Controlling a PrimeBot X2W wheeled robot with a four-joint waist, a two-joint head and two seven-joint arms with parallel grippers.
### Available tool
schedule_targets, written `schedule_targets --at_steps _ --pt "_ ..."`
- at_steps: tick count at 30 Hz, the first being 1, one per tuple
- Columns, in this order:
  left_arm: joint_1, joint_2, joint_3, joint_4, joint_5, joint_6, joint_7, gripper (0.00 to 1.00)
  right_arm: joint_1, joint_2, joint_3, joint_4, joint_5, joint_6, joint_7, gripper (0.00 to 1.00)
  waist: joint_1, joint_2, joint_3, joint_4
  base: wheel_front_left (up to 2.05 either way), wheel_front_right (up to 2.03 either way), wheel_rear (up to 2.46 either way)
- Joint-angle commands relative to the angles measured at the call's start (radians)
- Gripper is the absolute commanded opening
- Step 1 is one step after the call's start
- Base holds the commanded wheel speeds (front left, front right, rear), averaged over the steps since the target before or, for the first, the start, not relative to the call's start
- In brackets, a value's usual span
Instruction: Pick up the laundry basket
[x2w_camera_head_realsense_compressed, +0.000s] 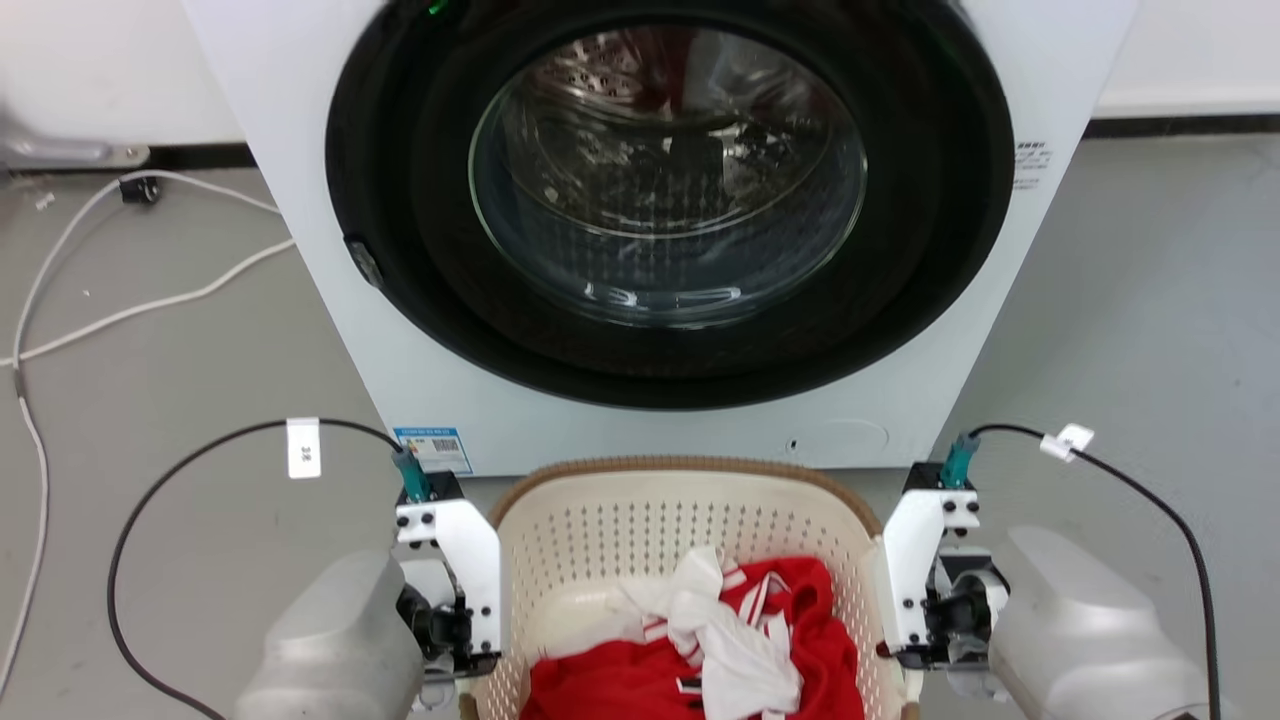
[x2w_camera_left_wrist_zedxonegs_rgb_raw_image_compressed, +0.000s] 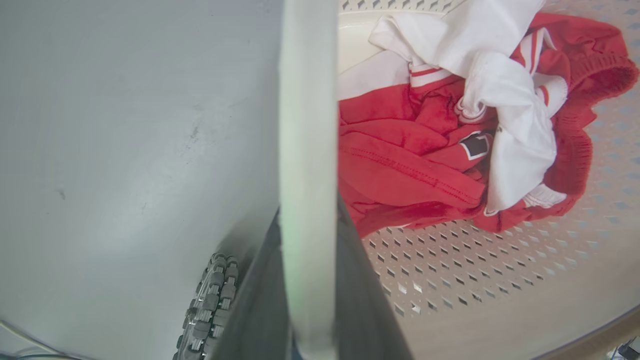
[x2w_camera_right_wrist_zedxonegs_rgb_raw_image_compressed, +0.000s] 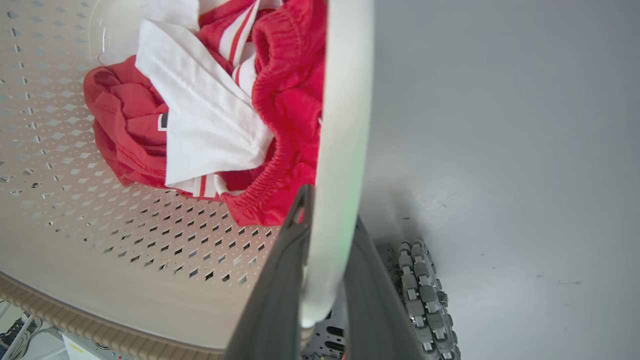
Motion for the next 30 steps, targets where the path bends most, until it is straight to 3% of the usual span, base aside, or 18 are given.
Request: schedule_targets --at_steps 1,30 --pt "0.012 -0.052 -0.002 -0.019 -0.018 -0.018 0.010 0.00 0.011 0.051 -0.006 -0.020 0.015 0.019 0.004 0.00 0.0002 0.0000 -0.019 0.002 0.00 0.00 0.00" --pt "0.065 -0.061 -0.032 -0.015 -0.061 -0.018 0.026 0.00 0.078 0.045 -0.050 -0.020 -0.017 0.019 0.006 0.00 0.0002 0.0000 -0.068 0.012 0.00 0.00 0.00"
